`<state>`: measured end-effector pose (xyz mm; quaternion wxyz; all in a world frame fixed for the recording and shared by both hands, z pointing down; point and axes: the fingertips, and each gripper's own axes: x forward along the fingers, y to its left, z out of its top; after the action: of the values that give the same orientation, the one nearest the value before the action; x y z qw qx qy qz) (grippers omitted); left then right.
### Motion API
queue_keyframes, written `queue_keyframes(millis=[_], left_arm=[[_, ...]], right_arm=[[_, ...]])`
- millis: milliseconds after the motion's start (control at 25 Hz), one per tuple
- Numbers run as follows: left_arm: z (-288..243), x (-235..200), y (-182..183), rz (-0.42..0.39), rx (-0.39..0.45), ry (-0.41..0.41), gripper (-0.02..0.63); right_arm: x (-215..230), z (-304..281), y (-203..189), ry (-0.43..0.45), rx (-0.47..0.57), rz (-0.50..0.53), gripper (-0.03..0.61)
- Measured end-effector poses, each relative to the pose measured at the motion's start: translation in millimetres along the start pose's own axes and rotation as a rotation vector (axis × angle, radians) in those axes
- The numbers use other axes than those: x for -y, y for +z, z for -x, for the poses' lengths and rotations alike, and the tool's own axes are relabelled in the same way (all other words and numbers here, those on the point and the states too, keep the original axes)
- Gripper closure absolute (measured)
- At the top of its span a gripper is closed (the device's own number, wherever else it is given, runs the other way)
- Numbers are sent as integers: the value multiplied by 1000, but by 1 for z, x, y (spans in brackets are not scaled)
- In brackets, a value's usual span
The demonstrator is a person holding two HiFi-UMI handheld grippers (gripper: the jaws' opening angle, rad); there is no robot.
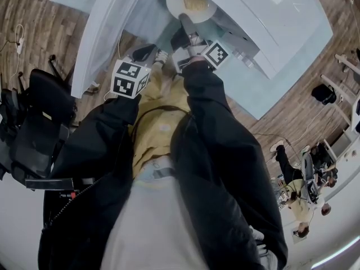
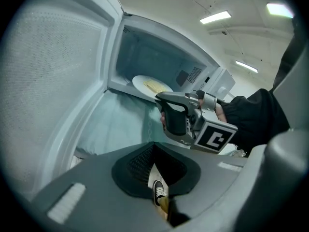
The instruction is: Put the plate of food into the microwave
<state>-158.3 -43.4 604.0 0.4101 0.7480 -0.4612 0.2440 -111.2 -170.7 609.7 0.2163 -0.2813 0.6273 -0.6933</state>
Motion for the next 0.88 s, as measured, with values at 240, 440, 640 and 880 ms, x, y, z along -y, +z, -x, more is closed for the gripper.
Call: queue_keyframes(millis=[240, 440, 640, 880], left_arm=[[-3, -1, -1, 14, -2, -3, 615], [-4, -3, -5, 26, -10, -3, 615], [-5, -4, -6, 29, -12, -9, 615], [-6, 0, -1, 23, -5, -20, 615]], right_arm=[[4, -15, 20, -32, 66, -23, 562], [3, -20, 31, -32, 98, -43, 557], [1, -22, 34, -33, 110, -37, 555], [-5, -13, 20, -10, 51, -28, 466]])
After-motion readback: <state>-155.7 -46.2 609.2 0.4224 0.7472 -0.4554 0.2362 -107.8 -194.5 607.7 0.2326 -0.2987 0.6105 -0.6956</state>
